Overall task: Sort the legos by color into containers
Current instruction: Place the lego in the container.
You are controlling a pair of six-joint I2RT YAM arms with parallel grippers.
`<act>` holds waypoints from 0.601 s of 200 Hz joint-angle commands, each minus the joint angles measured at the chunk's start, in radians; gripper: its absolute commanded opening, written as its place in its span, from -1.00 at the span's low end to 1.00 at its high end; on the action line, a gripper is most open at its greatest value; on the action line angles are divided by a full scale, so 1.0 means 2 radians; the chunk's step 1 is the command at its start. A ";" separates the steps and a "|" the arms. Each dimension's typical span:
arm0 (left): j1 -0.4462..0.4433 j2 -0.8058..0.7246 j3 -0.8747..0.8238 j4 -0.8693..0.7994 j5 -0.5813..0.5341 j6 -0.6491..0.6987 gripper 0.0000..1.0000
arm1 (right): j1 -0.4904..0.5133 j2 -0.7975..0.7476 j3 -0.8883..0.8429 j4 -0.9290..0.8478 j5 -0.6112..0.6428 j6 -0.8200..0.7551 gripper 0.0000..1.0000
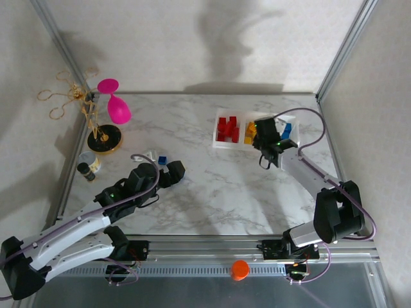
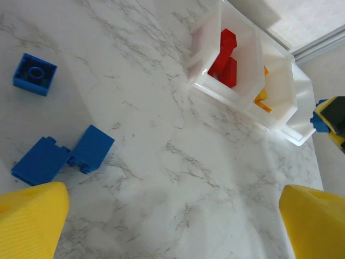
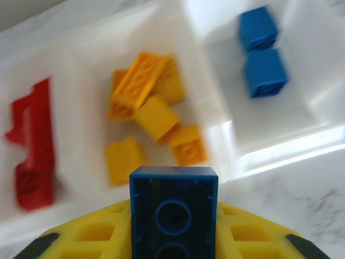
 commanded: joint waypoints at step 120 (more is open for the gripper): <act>0.003 0.064 0.037 0.061 0.015 0.025 0.99 | -0.142 0.183 0.143 0.034 -0.009 -0.078 0.09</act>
